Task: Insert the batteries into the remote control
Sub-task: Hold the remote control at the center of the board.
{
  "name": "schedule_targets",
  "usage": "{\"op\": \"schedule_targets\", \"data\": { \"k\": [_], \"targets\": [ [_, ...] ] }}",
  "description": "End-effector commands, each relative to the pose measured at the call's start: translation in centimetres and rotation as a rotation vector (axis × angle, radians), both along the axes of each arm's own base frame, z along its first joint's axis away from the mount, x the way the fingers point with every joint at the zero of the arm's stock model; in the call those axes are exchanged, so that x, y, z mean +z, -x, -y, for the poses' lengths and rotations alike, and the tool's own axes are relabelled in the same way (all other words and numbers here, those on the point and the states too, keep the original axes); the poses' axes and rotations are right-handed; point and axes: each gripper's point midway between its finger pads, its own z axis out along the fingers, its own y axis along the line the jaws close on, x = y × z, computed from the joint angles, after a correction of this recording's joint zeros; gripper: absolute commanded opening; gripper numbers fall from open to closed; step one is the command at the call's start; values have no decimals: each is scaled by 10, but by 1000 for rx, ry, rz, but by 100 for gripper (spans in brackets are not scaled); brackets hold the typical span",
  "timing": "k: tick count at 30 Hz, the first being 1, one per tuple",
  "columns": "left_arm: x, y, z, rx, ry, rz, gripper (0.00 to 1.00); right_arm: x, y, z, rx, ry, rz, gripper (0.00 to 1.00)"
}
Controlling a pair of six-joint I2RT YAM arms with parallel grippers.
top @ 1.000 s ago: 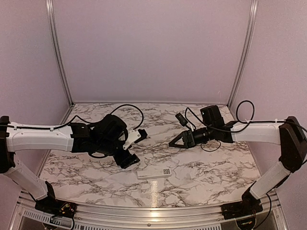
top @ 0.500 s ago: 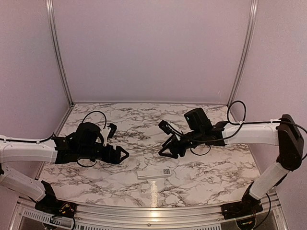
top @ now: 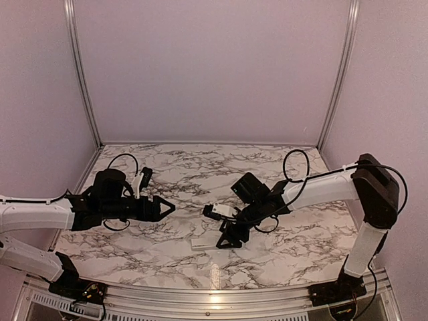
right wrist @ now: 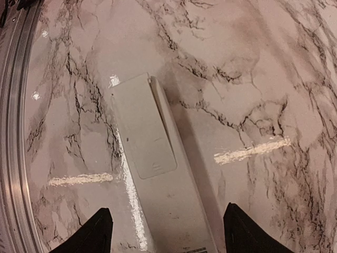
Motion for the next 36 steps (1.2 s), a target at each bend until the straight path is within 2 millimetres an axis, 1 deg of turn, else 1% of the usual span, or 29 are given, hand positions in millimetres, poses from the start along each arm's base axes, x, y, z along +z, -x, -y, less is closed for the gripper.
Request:
{"op": "schedule_targets", "data": {
  "k": [1,4,9,15,22,28,32,35,36],
  "targets": [
    [7,2,1,-24,54,18,93,-7,-1,-6,37,57,38,70],
    [-1,2,0,-19,49,1,93,-15,-2,-5,38,81,45,70],
    [-6,4,0,-16,63,-25,91,-23,-4,-4,36,109,56,69],
    [-15,0,-1,-1,50,-48,87,-25,3,-3,43,130,55,62],
    [-30,-3,3,2,24,-98,73,-30,15,3,44,159,35,53],
    [-44,-3,8,-7,21,-139,64,-35,21,8,9,193,10,49],
    [-50,-1,17,-37,50,-176,56,-38,27,9,-12,205,0,49],
    [-55,0,26,-67,70,-195,49,-36,30,3,-27,200,2,51],
    [-58,1,28,-76,70,-202,48,-35,30,1,-33,198,-4,51]
  ]
}}
